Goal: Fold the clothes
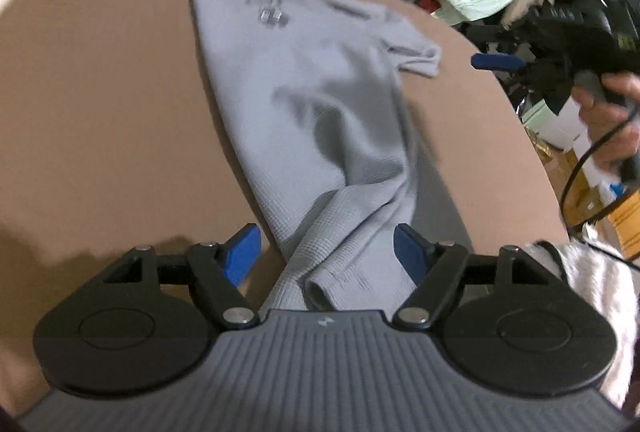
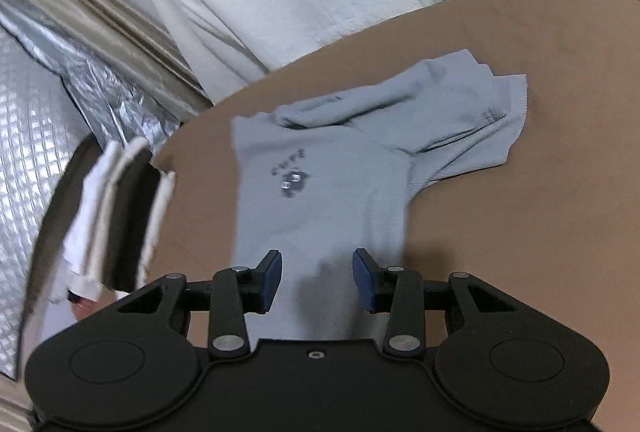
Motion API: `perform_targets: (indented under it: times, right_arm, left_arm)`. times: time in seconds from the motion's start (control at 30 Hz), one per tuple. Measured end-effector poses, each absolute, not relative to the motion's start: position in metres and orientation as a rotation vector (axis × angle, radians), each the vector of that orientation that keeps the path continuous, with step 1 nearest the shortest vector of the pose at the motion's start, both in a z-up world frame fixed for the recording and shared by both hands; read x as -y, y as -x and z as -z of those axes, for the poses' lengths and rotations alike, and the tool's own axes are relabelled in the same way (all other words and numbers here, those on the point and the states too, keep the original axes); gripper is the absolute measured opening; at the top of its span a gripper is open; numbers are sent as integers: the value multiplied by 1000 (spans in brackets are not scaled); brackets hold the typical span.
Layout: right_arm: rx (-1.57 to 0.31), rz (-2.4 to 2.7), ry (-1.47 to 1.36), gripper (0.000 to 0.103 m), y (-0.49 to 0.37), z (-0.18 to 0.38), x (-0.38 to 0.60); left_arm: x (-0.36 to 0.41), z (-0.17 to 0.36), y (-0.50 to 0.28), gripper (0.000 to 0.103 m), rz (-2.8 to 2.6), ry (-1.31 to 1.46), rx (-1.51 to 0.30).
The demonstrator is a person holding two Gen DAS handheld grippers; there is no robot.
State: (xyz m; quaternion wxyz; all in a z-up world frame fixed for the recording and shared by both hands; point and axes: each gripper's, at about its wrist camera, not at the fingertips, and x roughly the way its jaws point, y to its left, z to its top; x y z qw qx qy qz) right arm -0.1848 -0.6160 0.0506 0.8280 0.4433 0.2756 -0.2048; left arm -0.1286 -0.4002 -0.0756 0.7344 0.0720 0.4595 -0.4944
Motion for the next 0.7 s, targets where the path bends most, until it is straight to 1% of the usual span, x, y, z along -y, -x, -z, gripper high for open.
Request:
perform_targets:
  times: [0.07, 0.2, 0.3, 0.37, 0.47, 0.53, 0.57, 0.6, 0.7]
  right_arm:
    - [-627, 433, -996, 55, 180, -72, 602]
    - [-733, 434, -1000, 56, 167, -123, 557]
    - [-670, 374, -1042, 56, 175, -166, 540]
    - [-577, 272, -1148, 56, 188, -187, 536]
    - [-470, 153, -1242, 56, 207, -212, 528]
    - [-475, 177, -1183, 57, 216, -231, 517]
    - [-489, 202, -1145, 59, 220, -239, 511]
    - [-502, 223, -1121, 59, 223, -242, 506]
    - [-505, 222, -1094, 59, 230, -243, 496]
  left_arm:
    - [380, 56, 129, 73, 1062, -150, -988]
    - [339, 18, 127, 73, 1011, -117, -953]
    - [305, -23, 119, 73, 1015, -29, -919]
    - [283, -55, 111, 73, 1050, 53, -923]
    - [259, -108, 110, 73, 1072, 57, -851]
    - [252, -145, 111, 75, 1085, 39, -788]
    - [251, -160, 109, 80, 1098, 53, -786]
    - [251, -173, 106, 82, 1113, 76, -793]
    - [259, -205, 97, 82, 1168, 144, -841]
